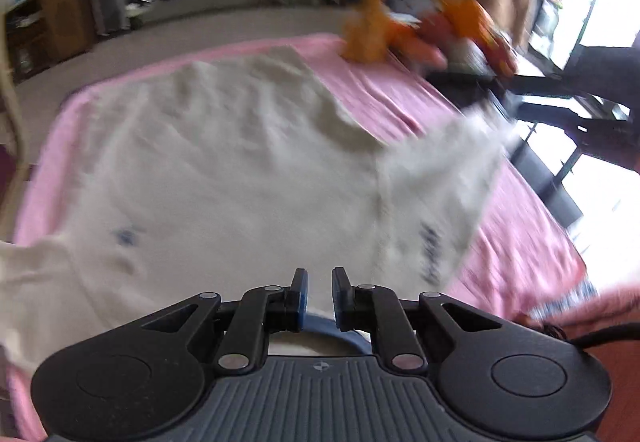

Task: Fold clothes
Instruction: 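Release the folded side and raise both tools above the sweatshirt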

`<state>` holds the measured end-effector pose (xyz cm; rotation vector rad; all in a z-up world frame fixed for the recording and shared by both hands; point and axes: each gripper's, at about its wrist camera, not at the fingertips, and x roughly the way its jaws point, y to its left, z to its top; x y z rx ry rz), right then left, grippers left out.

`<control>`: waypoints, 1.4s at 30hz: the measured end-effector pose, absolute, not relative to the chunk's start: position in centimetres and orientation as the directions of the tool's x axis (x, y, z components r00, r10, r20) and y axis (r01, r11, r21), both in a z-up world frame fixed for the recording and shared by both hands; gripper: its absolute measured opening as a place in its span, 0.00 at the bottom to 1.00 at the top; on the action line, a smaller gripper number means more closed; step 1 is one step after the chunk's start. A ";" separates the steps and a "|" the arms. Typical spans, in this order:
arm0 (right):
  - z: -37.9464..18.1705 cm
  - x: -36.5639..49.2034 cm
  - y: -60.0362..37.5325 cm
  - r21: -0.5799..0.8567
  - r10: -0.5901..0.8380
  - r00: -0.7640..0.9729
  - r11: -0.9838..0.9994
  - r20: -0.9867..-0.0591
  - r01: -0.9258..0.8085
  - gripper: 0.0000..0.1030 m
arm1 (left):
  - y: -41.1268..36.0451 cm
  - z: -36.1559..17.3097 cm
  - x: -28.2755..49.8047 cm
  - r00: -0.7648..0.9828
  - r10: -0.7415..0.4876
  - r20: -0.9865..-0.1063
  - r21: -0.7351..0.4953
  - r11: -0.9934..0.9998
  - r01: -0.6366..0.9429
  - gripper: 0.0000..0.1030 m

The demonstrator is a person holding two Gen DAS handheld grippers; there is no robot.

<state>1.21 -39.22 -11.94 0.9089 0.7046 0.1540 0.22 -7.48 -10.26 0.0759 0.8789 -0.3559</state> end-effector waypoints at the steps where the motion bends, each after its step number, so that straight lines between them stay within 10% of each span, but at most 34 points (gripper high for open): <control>1: -10.9 2.0 -38.4 0.763 0.419 0.768 0.632 -0.485 0.137 0.23 | -6.3 -9.8 0.9 0.598 -0.261 -0.758 -0.079 0.947 0.312 0.12; 12: -5.9 13.9 -29.1 0.628 0.406 0.748 0.778 -0.525 0.018 0.35 | 6.4 -10.7 12.4 0.682 -0.068 -0.728 -0.032 0.997 0.065 0.11; 22: -21.1 21.3 -28.2 0.713 0.550 0.530 0.683 -0.645 0.160 0.28 | 8.7 -18.6 21.6 0.616 -0.080 -0.784 -0.061 0.997 0.053 0.12; 24: -21.6 21.6 -28.9 0.672 0.516 0.530 0.727 -0.673 0.145 0.28 | 9.2 -18.7 21.7 0.626 -0.067 -0.777 -0.067 0.997 0.024 0.18; 27: -22.0 21.2 -32.0 0.619 0.401 0.588 0.752 -0.703 0.227 0.00 | 9.6 -18.5 21.3 0.639 0.053 -0.768 0.017 0.998 -0.063 0.14; 33: -20.3 19.2 -35.7 0.575 0.209 0.698 0.743 -0.685 0.342 0.07 | 10.1 -17.2 20.8 0.679 0.205 -0.705 0.114 0.978 -0.177 0.11; 42: -18.2 23.9 -30.1 0.692 0.433 0.703 0.712 -0.565 0.118 0.10 | 5.2 -16.3 25.1 0.727 -0.044 -0.685 -0.002 0.998 0.059 0.12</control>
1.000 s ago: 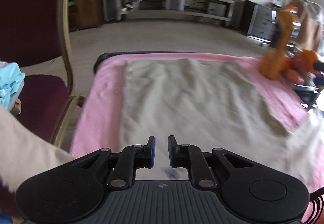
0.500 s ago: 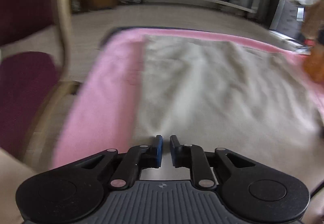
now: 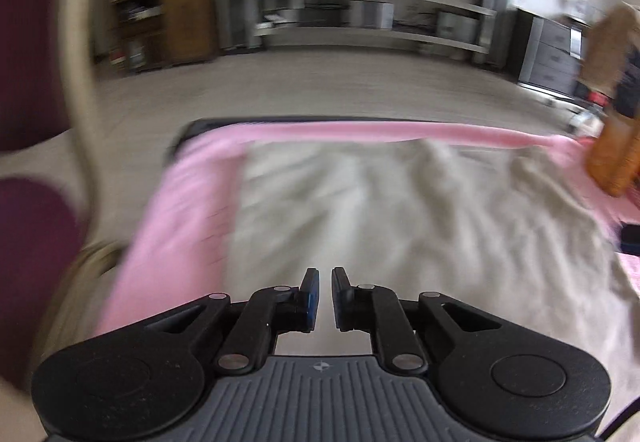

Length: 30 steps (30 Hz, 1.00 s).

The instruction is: Fold clothes

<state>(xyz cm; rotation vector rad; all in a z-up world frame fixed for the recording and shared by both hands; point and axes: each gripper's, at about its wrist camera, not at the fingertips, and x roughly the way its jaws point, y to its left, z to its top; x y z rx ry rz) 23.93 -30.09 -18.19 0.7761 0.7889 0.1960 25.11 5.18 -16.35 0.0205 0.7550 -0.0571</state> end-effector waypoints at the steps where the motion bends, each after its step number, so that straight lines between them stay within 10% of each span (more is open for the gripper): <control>1: -18.4 25.0 -29.4 0.705 0.459 0.690 0.702 -0.560 0.105 0.10 | 4.3 -16.8 26.0 0.718 -0.083 -0.691 -0.020 0.995 0.096 0.12; 9: -23.5 31.2 -26.8 0.779 0.647 0.544 0.626 -0.535 0.021 0.10 | 1.6 -20.0 30.2 0.746 -0.097 -0.659 0.025 0.988 0.150 0.17; 15: -23.8 30.3 -33.9 0.692 0.261 0.822 0.691 -0.507 0.207 0.00 | 7.6 -20.9 31.8 0.777 0.237 -0.583 0.162 0.971 -0.174 0.17; 30: -20.9 31.6 -33.8 0.594 0.161 0.862 0.783 -0.481 0.185 0.22 | 2.0 -20.2 36.2 0.803 0.083 -0.590 0.189 0.981 0.037 0.21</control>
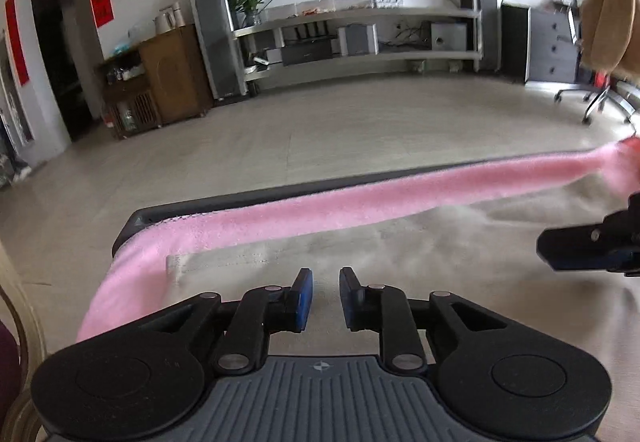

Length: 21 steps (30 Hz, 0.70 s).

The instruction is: Fold clothes

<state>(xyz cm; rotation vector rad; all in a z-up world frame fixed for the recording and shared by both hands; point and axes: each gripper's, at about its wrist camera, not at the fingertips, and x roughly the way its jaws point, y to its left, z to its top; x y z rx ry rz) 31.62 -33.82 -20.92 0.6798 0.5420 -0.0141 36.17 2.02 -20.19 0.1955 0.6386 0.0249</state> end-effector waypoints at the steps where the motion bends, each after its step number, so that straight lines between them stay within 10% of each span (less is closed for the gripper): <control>1: -21.0 31.9 -33.8 0.587 0.159 0.861 0.788 -0.483 0.183 0.20 | 2.3 -20.8 36.7 0.802 0.131 -0.582 0.214 0.977 -0.004 0.21; 3: -21.1 32.5 -33.6 0.575 0.157 0.859 0.798 -0.487 0.180 0.02 | 3.7 -21.2 37.5 0.808 0.249 -0.534 0.267 0.956 -0.119 0.23; 10: -19.1 31.5 -33.7 0.538 0.149 0.853 0.825 -0.500 0.171 0.04 | 10.3 -20.4 38.2 0.631 0.559 -0.538 0.273 0.824 -0.497 0.12; 21: -7.4 19.4 -35.7 0.510 0.144 0.842 0.843 -0.520 0.171 0.18 | 9.1 -10.9 22.7 0.748 0.265 -0.608 0.185 0.964 -0.191 0.24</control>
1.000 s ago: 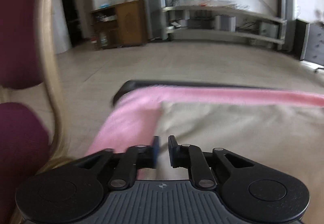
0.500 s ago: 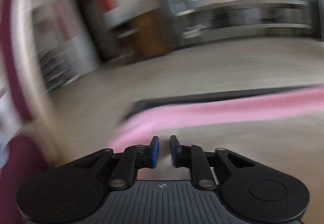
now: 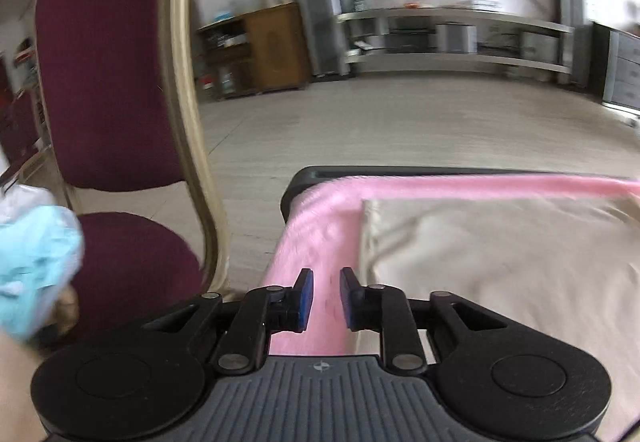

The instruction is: Fold clothes

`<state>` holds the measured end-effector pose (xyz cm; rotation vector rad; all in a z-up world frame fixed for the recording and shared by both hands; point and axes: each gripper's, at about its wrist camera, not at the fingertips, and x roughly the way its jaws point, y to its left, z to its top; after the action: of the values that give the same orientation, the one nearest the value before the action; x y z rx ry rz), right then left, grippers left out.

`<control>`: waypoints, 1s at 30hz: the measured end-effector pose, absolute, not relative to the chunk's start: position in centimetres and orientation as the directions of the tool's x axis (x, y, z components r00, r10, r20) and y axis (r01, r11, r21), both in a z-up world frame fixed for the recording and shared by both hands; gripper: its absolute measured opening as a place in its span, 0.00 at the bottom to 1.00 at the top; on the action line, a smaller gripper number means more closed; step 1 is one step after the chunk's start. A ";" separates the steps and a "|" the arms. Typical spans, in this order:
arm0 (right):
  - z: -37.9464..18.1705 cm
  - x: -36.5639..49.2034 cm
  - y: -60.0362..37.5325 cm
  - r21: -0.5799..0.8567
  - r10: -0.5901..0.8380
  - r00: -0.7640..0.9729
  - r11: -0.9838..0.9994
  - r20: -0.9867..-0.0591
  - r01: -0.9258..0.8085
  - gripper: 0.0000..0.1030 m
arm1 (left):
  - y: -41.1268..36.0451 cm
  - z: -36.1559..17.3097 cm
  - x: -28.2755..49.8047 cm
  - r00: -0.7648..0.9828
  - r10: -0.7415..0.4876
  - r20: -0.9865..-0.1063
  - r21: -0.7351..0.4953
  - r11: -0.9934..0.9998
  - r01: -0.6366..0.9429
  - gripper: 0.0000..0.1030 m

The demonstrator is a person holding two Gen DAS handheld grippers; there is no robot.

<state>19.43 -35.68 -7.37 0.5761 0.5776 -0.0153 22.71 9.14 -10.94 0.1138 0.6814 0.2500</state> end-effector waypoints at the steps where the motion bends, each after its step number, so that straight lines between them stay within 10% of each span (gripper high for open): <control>1: -6.4 18.4 -35.7 0.509 0.146 0.841 0.844 -0.521 0.168 0.20 | 9.0 -10.2 20.6 0.758 0.250 -0.603 0.193 0.967 -0.165 0.25; 14: -11.6 3.9 -36.3 0.676 0.295 0.797 0.714 -0.528 0.183 0.30 | 6.0 -15.4 3.8 0.596 -0.043 -0.802 -0.041 0.999 0.016 0.21; 30: -20.1 4.5 -36.1 0.547 0.366 0.479 0.774 -0.798 0.320 0.24 | -12.8 -18.9 1.1 0.480 -0.223 -0.848 0.049 0.870 0.491 0.22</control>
<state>4.52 -36.06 -20.13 0.7228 1.0979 0.0315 1.08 -12.76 -18.86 0.3042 0.9786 -0.4442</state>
